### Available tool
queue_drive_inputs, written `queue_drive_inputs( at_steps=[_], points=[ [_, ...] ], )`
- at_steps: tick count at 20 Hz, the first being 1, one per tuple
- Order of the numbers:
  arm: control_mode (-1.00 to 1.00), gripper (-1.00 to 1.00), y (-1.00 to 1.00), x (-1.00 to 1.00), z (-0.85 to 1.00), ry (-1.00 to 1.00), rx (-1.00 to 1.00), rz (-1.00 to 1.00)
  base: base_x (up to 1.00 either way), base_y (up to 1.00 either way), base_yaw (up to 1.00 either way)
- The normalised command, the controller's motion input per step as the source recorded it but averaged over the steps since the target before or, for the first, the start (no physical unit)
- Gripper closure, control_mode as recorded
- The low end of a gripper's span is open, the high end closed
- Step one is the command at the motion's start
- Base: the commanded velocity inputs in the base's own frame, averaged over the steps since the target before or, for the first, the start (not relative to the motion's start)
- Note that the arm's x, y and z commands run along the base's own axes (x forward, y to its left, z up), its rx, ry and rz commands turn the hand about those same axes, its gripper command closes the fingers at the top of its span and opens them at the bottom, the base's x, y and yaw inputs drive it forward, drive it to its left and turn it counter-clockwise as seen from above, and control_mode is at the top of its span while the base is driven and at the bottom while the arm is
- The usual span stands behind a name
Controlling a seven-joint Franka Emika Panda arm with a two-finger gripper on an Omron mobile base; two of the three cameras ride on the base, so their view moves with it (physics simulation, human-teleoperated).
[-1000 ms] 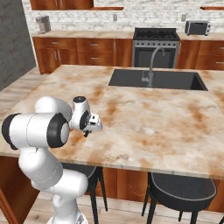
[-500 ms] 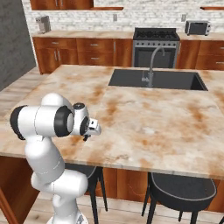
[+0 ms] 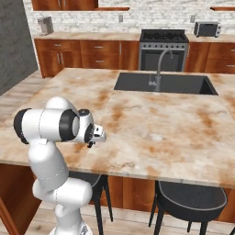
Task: Retrieve the butter from the fridge and place it on a plate on the dining table. Then retrieve the butter knife by the fridge and place it near the plate.
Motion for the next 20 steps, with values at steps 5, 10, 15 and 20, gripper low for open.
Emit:
queue_drive_inputs(
  at_steps=[5,10,15,20],
  points=[
    [-1.00,-1.00,0.00,0.02,-0.02,0.00,0.00,0.00,0.00,0.00,0.00],
    [-1.00,-1.00,0.00,0.00,0.00,0.00,0.00,0.00,0.00,0.00,0.00],
    [-1.00,-1.00,-0.03,-0.11,0.32,0.01,0.02,0.00,0.00,0.00,0.00],
    [-1.00,-1.00,0.00,-0.39,0.91,0.01,0.03,0.00,0.00,0.00,0.00]
  ],
)
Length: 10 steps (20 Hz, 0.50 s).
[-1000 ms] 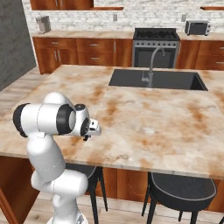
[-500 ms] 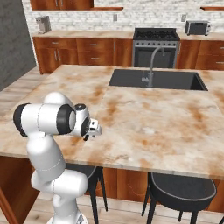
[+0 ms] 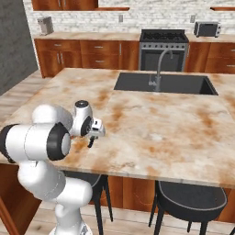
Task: Retrieve the butter from the fridge and place it on a plate on the dining table. Then retrieve the butter knife by the fridge and place it near the plate.
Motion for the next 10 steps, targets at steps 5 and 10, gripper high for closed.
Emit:
queue_drive_inputs(
  at_steps=[5,10],
  points=[
    [-1.00,-1.00,0.00,-0.84,1.00,0.02,0.00,0.00,0.00,0.00,0.00],
    [-1.00,-1.00,-0.10,-1.00,0.86,0.01,0.00,0.00,0.00,0.00,0.00]
  ],
)
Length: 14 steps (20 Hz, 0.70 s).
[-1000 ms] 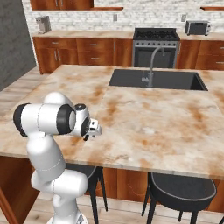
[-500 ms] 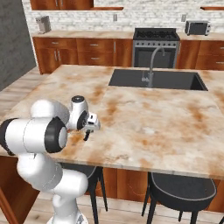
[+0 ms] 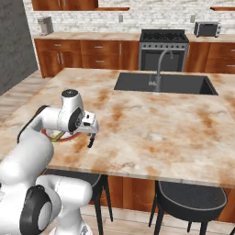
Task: Retrieve the butter from the fridge and place it on a plate on the dining table. Then retrieve the butter knife by the fridge and place it near the plate.
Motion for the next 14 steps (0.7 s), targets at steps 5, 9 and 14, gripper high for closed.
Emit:
queue_drive_inputs(
  at_steps=[5,9,14],
  points=[
    [-1.00,-1.00,-0.27,-0.77,0.35,0.17,0.00,0.00,0.00,0.00,0.00],
    [-1.00,-1.00,-0.53,-0.34,0.00,0.21,0.00,0.00,0.00,0.00,0.00],
    [-1.00,-1.00,-0.13,-0.33,0.16,0.18,-0.02,0.00,0.00,0.00,0.00]
  ],
)
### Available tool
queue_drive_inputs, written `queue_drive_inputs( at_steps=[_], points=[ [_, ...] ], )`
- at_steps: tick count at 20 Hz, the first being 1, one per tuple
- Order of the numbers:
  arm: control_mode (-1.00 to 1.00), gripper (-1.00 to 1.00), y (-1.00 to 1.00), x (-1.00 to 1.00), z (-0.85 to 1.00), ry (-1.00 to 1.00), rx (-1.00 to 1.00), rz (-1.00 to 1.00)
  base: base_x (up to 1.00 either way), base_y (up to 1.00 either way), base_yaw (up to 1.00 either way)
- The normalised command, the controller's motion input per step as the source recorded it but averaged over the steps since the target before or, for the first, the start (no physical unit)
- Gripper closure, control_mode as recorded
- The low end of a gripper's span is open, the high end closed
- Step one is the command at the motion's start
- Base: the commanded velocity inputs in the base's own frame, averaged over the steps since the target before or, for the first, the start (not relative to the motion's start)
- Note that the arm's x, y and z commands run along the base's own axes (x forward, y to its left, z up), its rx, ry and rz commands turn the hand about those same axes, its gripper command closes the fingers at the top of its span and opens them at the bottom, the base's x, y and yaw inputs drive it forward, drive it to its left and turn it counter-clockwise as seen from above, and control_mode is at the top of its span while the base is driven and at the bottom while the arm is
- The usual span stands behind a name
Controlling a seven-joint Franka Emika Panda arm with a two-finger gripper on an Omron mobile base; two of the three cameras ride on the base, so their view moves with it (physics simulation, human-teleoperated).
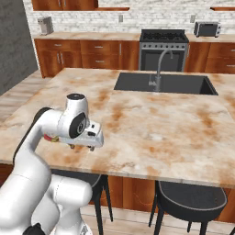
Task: Retrieve the butter from the fridge and place it on a plate on the dining table. Then retrieve the butter knife by the fridge and place it near the plate.
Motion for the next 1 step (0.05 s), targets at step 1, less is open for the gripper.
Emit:
queue_drive_inputs(
  at_steps=[1],
  points=[
    [-1.00,-1.00,0.04,-0.55,0.30,0.10,-0.04,0.00,0.00,0.00,0.00]
  ],
)
